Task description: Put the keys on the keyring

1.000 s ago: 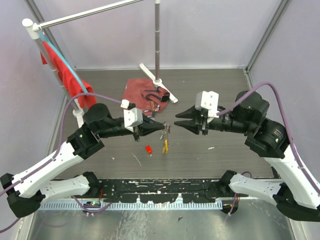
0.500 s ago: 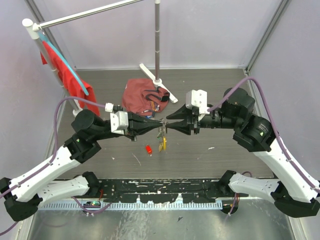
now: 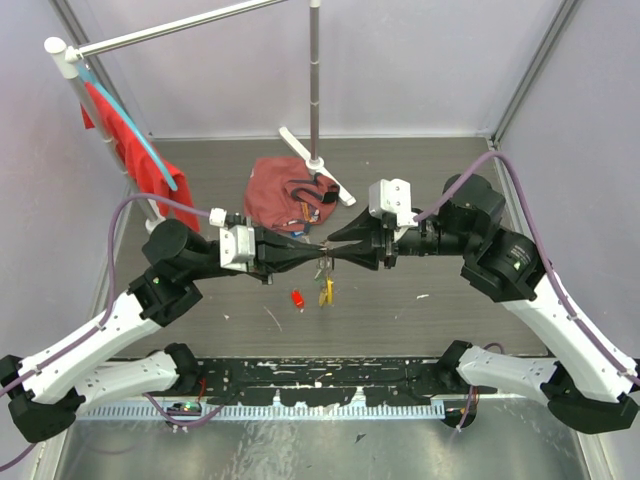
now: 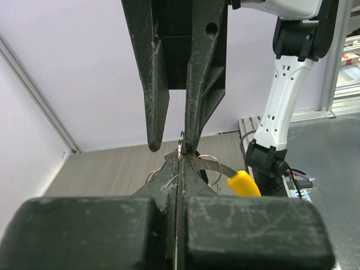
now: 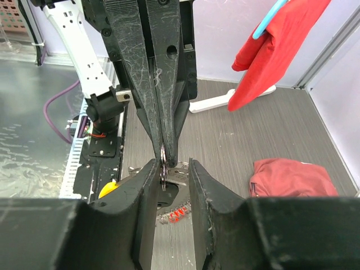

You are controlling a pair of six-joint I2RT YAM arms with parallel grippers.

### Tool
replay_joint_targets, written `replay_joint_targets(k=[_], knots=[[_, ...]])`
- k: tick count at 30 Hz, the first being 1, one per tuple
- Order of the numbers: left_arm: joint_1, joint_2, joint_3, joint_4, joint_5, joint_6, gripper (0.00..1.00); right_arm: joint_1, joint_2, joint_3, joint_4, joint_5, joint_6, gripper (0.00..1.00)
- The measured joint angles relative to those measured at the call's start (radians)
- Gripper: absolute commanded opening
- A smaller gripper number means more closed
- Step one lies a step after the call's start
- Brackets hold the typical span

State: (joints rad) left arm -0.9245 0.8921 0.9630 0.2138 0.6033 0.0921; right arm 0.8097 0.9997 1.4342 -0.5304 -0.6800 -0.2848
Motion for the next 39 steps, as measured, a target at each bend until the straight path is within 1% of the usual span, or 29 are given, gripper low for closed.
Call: replay_joint_targets(k=[6, 11, 12, 17, 18, 19, 21, 23, 24, 28, 33, 36, 39], knots=[[0.0, -0.002, 0.0, 0.006, 0.012, 0.0, 0.0, 0.0, 0.011, -0.002, 0.0, -0.022, 0.005, 0.26], [0.0, -0.003, 0.0, 0.006, 0.013, 0.0, 0.0, 0.0, 0.013, -0.002, 0.0, -0.038, 0.012, 0.03], [0.0, -0.003, 0.0, 0.006, 0.013, -0.001, 0.0, 0.0, 0.014, -0.002, 0.001, -0.042, 0.014, 0.01], [0.0, -0.007, -0.001, 0.005, 0.016, -0.008, 0.0, 0.0, 0.015, -0.002, 0.002, -0.053, 0.014, 0.01], [0.0, -0.007, -0.001, 0.005, 0.016, -0.008, 0.05, 0.0, 0.015, -0.002, 0.002, -0.053, 0.013, 0.01], [0.0, -0.007, -0.001, 0.002, 0.015, -0.008, 0.13, 0.0, 0.015, -0.002, 0.0, -0.053, 0.011, 0.01], [0.0, -0.008, 0.0, -0.011, 0.016, -0.003, 0.26, 0.0, 0.015, -0.002, -0.009, -0.05, 0.006, 0.01], [0.0, -0.008, 0.007, -0.043, 0.016, 0.011, 0.33, 0.0, 0.019, 0.002, -0.032, -0.042, -0.001, 0.01], [0.0, -0.008, 0.013, -0.06, 0.016, 0.02, 0.35, 0.0, 0.022, 0.004, -0.045, -0.036, -0.006, 0.01], [0.0, -0.02, 0.047, -0.147, 0.014, 0.061, 0.4, 0.0, 0.033, 0.014, -0.099, -0.008, -0.027, 0.01], [0.0, -0.023, 0.126, -0.277, 0.006, 0.117, 0.4, 0.0, 0.035, 0.027, -0.154, 0.02, -0.051, 0.01], [0.0, -0.003, 0.188, -0.361, -0.007, 0.144, 0.43, 0.0, 0.037, 0.037, -0.177, 0.039, -0.061, 0.01], [0.0, 0.03, 0.235, -0.419, -0.019, 0.154, 0.43, 0.0, 0.047, 0.048, -0.198, 0.059, -0.069, 0.01]])
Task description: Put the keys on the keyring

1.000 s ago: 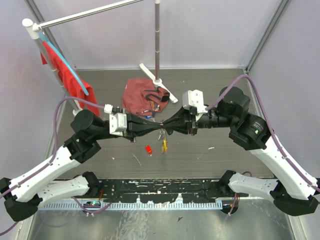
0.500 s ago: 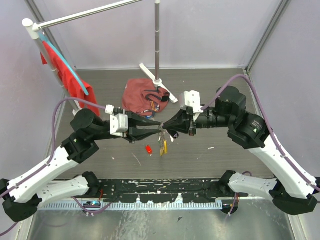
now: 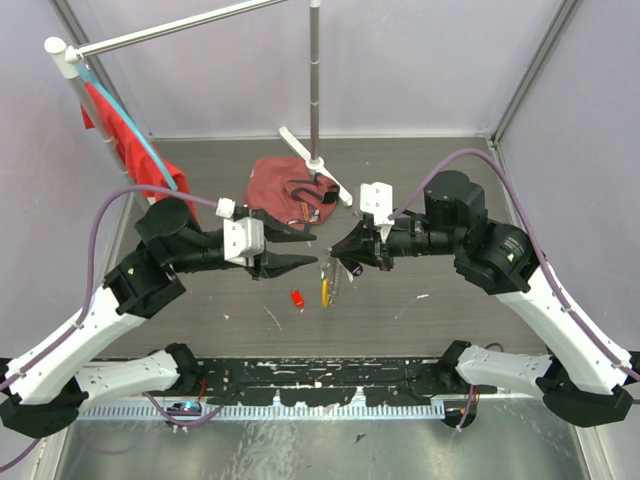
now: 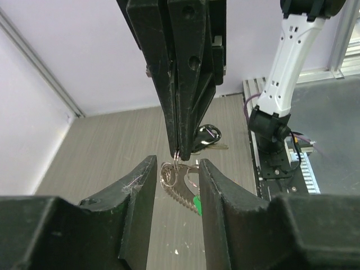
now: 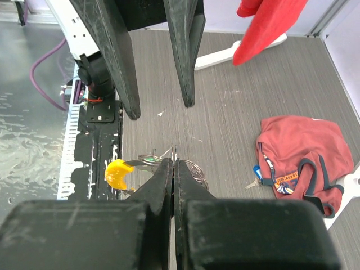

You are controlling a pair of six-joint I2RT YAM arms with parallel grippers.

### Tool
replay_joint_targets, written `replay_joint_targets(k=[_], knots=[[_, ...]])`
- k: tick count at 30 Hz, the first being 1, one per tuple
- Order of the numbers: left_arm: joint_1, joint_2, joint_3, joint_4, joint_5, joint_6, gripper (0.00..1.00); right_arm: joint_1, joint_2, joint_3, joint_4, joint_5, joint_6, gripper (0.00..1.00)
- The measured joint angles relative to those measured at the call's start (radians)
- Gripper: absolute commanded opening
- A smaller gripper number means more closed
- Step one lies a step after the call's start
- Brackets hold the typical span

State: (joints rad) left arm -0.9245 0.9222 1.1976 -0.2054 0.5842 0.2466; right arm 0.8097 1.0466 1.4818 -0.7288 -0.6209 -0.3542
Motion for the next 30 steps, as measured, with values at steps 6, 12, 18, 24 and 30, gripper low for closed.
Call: replay_joint_targets(k=[6, 12, 18, 24, 30], knots=[[0.0, 0.071, 0.047, -0.102, -0.019, 0.007, 0.43, 0.0, 0.019, 0.002, -0.014, 0.019, -0.008, 0.01], [0.0, 0.104, 0.074, -0.168, -0.018, 0.016, 0.43, 0.0, 0.023, 0.002, -0.016, 0.025, -0.01, 0.01], [0.0, 0.121, 0.109, -0.216, -0.018, 0.03, 0.42, 0.0, 0.023, 0.014, -0.021, 0.024, -0.009, 0.01], [0.0, 0.138, 0.124, -0.224, -0.019, 0.039, 0.41, 0.0, 0.03, 0.015, -0.023, 0.021, -0.009, 0.01], [0.0, 0.155, 0.14, -0.228, -0.018, 0.042, 0.37, 0.0, 0.035, 0.015, -0.03, 0.021, -0.009, 0.0]])
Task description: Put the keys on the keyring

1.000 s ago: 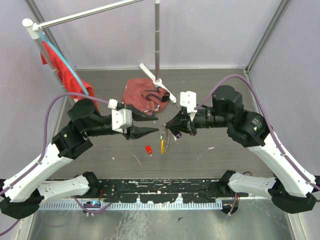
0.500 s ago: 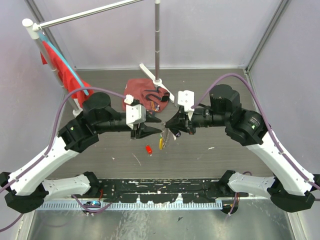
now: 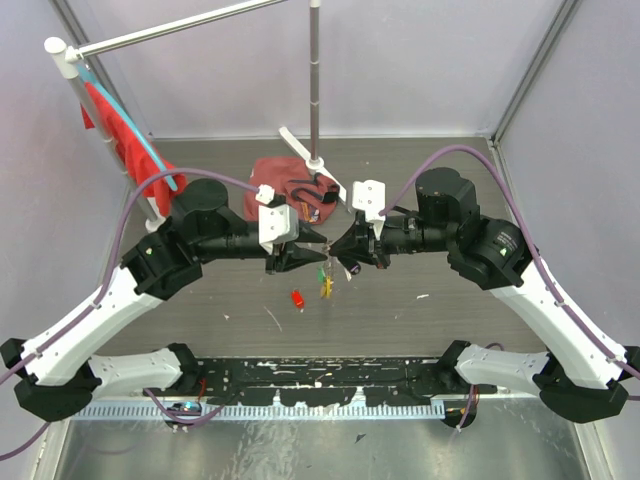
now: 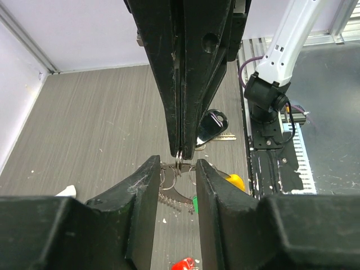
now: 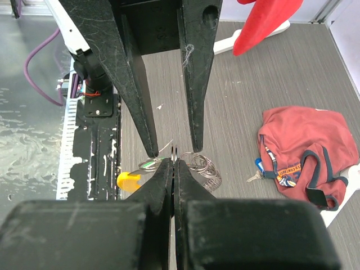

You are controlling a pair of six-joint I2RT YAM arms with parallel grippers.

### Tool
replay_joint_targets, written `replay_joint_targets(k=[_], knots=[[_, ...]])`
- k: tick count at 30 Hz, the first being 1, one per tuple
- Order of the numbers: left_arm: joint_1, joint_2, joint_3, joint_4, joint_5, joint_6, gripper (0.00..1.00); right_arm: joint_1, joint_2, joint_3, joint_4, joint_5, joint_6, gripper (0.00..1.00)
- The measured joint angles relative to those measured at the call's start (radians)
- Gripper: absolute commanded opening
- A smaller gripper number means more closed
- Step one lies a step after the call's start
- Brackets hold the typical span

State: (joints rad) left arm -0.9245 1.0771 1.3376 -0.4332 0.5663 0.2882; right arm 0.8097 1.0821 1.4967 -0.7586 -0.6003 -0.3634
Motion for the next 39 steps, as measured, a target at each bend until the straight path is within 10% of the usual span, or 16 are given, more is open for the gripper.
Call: replay_joint_targets(k=[19, 30, 39], knots=[[0.0, 0.033, 0.024, -0.045, 0.0, 0.007, 0.26, 0.0, 0.0, 0.0, 0.0, -0.004, 0.0, 0.01], [0.0, 0.033, 0.027, -0.046, 0.002, 0.002, 0.0, 0.0, 0.0, 0.0, -0.005, -0.003, 0.0, 0.0], [0.0, 0.013, -0.013, 0.016, -0.005, -0.021, 0.0, 0.0, -0.01, 0.0, 0.009, -0.003, 0.014, 0.32]])
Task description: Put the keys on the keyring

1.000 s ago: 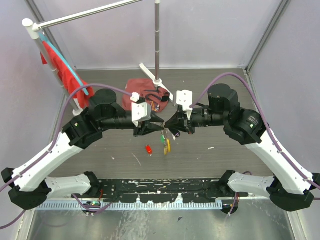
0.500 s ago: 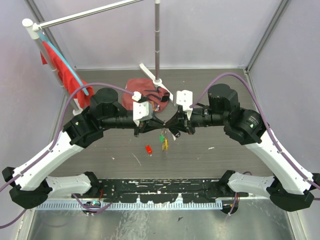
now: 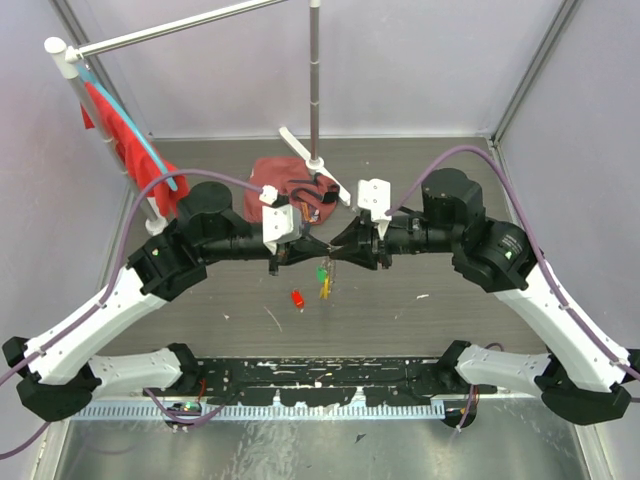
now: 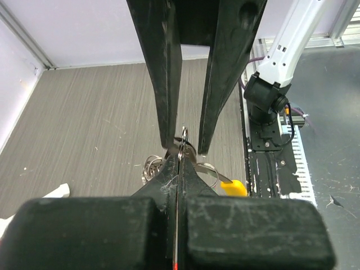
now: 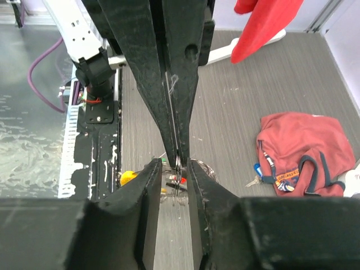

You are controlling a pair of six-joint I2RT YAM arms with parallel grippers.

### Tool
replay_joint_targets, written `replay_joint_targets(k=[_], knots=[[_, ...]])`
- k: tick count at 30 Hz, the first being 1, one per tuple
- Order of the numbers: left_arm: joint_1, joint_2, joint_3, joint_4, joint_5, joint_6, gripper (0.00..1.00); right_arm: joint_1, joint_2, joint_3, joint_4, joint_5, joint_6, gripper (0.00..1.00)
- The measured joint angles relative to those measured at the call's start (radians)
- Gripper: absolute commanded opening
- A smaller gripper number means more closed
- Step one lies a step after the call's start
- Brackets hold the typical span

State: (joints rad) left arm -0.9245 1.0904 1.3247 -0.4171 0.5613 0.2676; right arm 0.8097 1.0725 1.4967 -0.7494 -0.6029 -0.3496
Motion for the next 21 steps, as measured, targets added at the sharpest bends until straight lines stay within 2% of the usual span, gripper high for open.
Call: replay_joint_targets(k=[5, 11, 14, 21], knots=[[-0.001, -0.05, -0.102, 0.112, -0.018, -0.046, 0.0, 0.0, -0.041, -0.015, 0.076, 0.013, 0.044, 0.34], [-0.001, -0.102, -0.213, 0.26, -0.055, -0.099, 0.0, 0.0, -0.116, -0.058, 0.18, 0.069, 0.143, 0.3], [-0.001, -0.148, -0.283, 0.35, -0.083, -0.122, 0.0, 0.0, -0.116, -0.059, 0.217, 0.098, 0.214, 0.25], [-0.001, -0.233, -0.362, 0.485, -0.152, -0.16, 0.0, -0.006, -0.069, -0.081, 0.304, 0.091, 0.406, 0.28]])
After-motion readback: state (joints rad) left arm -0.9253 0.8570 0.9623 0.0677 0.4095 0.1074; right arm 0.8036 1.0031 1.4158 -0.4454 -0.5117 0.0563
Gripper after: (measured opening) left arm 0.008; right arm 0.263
